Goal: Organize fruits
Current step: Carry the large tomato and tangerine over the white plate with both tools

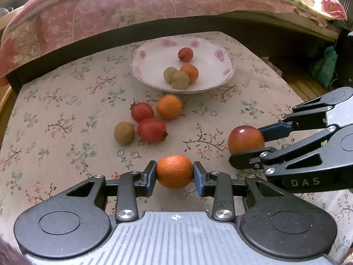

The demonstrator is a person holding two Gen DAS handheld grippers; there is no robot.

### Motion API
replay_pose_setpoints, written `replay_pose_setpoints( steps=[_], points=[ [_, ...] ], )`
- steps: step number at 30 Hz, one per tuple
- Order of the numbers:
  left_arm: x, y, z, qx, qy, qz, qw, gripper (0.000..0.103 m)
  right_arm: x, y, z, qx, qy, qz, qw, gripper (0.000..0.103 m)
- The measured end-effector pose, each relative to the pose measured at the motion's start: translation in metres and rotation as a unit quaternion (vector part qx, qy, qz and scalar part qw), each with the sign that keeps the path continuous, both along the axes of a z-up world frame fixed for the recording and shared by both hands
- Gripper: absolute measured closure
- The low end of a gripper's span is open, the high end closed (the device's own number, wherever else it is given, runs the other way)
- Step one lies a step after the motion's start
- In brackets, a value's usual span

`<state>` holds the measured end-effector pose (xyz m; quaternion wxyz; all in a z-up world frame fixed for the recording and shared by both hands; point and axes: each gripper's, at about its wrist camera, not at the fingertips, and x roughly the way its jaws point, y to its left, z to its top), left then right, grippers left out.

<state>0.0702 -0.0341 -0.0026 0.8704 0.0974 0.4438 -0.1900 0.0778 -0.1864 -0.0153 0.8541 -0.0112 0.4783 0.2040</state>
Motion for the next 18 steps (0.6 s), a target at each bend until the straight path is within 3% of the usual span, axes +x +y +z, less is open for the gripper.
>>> replay_pose_setpoints(
  steps=[18],
  points=[
    [0.0087, -0.0064, 0.0021, -0.003, -0.007, -0.003, 1.0000, 0.060, 0.0072, -0.0050, 0.0059, -0.007, -0.013, -0.020, 1.000, 0.061]
  ],
)
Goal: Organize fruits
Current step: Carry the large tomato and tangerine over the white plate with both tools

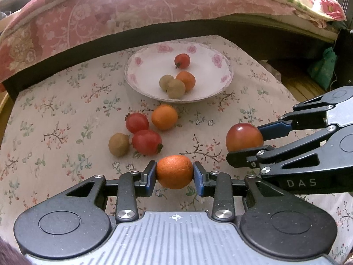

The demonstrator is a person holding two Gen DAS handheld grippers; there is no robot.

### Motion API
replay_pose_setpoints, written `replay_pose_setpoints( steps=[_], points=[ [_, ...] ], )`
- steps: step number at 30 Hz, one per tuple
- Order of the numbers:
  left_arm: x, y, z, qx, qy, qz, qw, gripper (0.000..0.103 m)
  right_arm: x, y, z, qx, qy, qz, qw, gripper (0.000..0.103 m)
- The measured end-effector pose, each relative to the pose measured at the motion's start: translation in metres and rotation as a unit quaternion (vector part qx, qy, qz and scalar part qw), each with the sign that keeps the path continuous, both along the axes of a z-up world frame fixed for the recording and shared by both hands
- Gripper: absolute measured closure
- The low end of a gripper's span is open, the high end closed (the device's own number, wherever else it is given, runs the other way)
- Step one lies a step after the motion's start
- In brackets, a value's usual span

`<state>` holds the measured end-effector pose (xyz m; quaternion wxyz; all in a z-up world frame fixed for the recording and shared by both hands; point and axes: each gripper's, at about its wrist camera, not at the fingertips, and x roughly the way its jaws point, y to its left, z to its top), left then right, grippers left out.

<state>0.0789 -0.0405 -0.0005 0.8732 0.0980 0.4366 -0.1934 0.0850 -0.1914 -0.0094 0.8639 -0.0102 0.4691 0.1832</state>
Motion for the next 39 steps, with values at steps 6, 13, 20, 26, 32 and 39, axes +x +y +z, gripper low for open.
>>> replay_pose_setpoints(
  steps=[6, 13, 20, 26, 32, 39],
  points=[
    [0.008, -0.003, 0.005, -0.001, -0.010, 0.001, 0.9999, 0.060, 0.007, -0.003, 0.005, 0.003, -0.009, -0.009, 1.000, 0.061],
    [0.020, -0.009, 0.012, -0.003, -0.024, 0.000, 0.9997, 0.061, 0.017, -0.010, 0.012, 0.007, -0.021, -0.023, 0.999, 0.061],
    [0.036, -0.014, 0.020, -0.005, -0.038, 0.003, 0.9993, 0.062, 0.031, -0.015, 0.019, 0.012, -0.038, -0.039, 0.998, 0.061],
    [0.051, -0.019, 0.023, -0.004, -0.047, 0.002, 0.9989, 0.062, 0.042, -0.021, 0.019, 0.019, -0.046, -0.055, 0.997, 0.061],
    [0.062, -0.021, 0.022, -0.009, -0.048, 0.007, 0.9988, 0.062, 0.050, -0.024, 0.020, 0.020, -0.057, -0.059, 0.996, 0.061],
    [0.073, -0.023, 0.018, -0.006, -0.049, 0.011, 0.9987, 0.062, 0.062, -0.024, 0.016, 0.016, -0.060, -0.060, 0.996, 0.061]
  ],
)
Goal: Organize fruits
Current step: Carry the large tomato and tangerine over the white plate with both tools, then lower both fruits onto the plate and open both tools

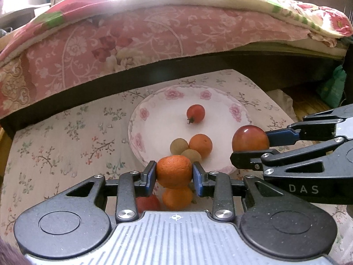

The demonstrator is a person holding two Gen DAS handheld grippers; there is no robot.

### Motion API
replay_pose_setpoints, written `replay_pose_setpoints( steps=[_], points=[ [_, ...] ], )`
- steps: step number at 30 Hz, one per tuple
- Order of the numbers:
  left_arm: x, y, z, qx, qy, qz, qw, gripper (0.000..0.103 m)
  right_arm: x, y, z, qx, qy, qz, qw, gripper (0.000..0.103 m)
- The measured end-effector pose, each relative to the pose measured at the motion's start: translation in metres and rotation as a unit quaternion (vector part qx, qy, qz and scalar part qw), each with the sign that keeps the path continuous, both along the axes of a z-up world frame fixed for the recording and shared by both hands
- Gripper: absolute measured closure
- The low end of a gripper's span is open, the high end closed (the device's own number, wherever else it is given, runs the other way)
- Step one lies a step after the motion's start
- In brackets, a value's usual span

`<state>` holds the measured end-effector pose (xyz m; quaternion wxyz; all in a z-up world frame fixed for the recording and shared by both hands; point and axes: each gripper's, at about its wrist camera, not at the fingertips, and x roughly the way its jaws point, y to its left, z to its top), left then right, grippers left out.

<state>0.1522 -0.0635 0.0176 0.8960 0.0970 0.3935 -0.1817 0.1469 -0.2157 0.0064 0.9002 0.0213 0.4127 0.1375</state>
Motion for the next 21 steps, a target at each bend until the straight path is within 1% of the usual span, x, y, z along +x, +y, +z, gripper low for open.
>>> replay_pose_setpoints(
  steps=[21],
  points=[
    [0.025, -0.001, -0.011, -0.001, -0.002, 0.003, 1.0000, 0.061, 0.026, -0.002, -0.012, -0.001, -0.004, -0.003, 1.000, 0.061]
  ],
)
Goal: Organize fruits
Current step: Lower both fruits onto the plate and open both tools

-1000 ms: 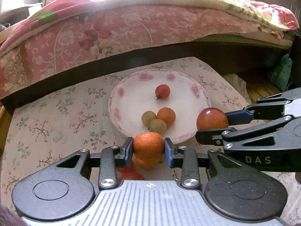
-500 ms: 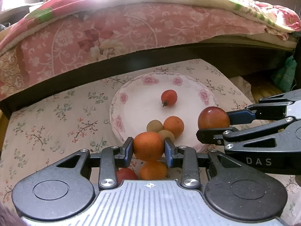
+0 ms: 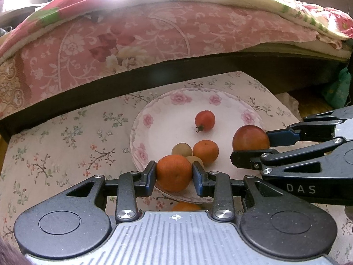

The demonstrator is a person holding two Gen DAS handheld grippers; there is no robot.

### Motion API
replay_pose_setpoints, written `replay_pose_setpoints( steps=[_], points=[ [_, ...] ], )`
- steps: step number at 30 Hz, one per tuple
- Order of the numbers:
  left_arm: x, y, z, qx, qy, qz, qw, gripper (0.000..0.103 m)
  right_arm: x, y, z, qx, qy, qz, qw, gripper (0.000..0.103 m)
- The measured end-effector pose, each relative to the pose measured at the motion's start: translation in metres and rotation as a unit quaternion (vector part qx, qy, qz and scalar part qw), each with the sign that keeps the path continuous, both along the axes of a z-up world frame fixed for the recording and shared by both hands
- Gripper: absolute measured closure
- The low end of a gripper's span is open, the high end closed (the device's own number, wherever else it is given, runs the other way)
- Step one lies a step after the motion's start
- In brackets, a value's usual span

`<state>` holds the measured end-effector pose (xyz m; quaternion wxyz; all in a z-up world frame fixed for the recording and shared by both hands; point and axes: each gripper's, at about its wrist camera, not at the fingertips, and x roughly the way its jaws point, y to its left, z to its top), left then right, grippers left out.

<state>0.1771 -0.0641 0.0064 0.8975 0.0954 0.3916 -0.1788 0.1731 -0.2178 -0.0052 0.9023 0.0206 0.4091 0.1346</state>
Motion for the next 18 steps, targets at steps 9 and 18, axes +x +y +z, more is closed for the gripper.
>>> replay_pose_setpoints(
  steps=[9, 18],
  points=[
    [0.0080, -0.0018, -0.0029, -0.001, -0.009, 0.002, 1.0000, 0.060, 0.0067, -0.0042, -0.0026, 0.007, -0.003, -0.014, 1.000, 0.060],
    [0.0101, -0.0003, -0.0019, -0.006, -0.013, 0.008, 0.9999, 0.055, 0.0063, -0.0055, -0.0007, 0.004, -0.011, -0.018, 1.000, 0.060]
  ],
)
